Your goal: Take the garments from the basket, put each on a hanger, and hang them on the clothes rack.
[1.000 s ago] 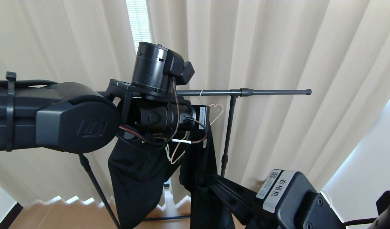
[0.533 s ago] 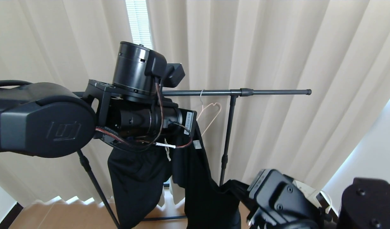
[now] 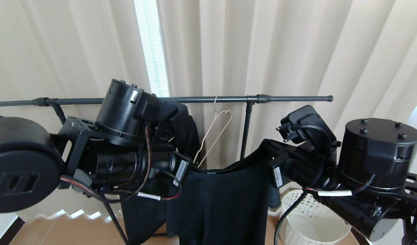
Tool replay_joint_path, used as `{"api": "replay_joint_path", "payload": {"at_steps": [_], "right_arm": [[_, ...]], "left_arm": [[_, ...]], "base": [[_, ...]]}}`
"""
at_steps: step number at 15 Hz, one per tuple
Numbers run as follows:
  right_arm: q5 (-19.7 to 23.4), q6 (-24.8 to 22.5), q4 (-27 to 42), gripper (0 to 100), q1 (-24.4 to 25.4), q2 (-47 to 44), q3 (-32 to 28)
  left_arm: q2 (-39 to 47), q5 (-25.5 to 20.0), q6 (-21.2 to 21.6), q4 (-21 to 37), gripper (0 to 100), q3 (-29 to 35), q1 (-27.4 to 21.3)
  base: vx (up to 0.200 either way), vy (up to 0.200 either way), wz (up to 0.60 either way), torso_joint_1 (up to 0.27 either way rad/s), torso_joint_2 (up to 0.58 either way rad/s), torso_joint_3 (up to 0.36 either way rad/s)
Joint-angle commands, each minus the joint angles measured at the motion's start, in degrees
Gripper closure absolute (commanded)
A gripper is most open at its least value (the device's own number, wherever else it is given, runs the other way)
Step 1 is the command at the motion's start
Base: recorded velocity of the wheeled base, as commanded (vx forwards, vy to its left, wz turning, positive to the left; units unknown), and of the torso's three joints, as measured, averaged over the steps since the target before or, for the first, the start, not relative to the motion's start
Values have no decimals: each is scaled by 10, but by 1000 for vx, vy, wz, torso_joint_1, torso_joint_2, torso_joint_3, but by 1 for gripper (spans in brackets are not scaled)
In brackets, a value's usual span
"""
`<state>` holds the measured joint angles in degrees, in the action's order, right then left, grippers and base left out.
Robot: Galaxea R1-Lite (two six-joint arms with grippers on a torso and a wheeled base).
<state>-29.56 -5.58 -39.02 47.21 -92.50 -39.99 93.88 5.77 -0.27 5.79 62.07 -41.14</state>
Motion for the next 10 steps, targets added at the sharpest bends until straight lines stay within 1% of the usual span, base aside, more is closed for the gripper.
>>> {"api": "replay_joint_path", "payload": {"at_steps": [1,3,5,6,7,8,10], "right_arm": [[-8,26,0,100,-2,-43,-34],[-36,51,-1,100,-1,-70,-62],[-39,65,-1,100,2,-79,-68],[-39,65,-1,100,9,-80,-69],[-39,65,-1,100,10,-80,-69],[-39,65,-1,100,13,-80,-66],[-40,65,-1,100,14,-80,-66]], "left_arm": [[-7,-1,-25,0,100,-51,-39],[-5,-4,-75,0,100,-69,-80],[-5,-16,-130,-3,100,-72,-117],[-2,-26,-166,-3,100,-64,-138],[1,-31,-185,-3,100,-55,-148],[15,-37,-236,-2,100,-27,-164],[33,-37,-272,-3,100,-12,-175]], "base": [[0,0,0,0,0,0],[0,0,0,0,0,0],[0,0,0,0,0,0],[0,0,0,0,0,0],[0,0,0,0,0,0],[0,0,0,0,0,0],[0,0,0,0,0,0]]}}
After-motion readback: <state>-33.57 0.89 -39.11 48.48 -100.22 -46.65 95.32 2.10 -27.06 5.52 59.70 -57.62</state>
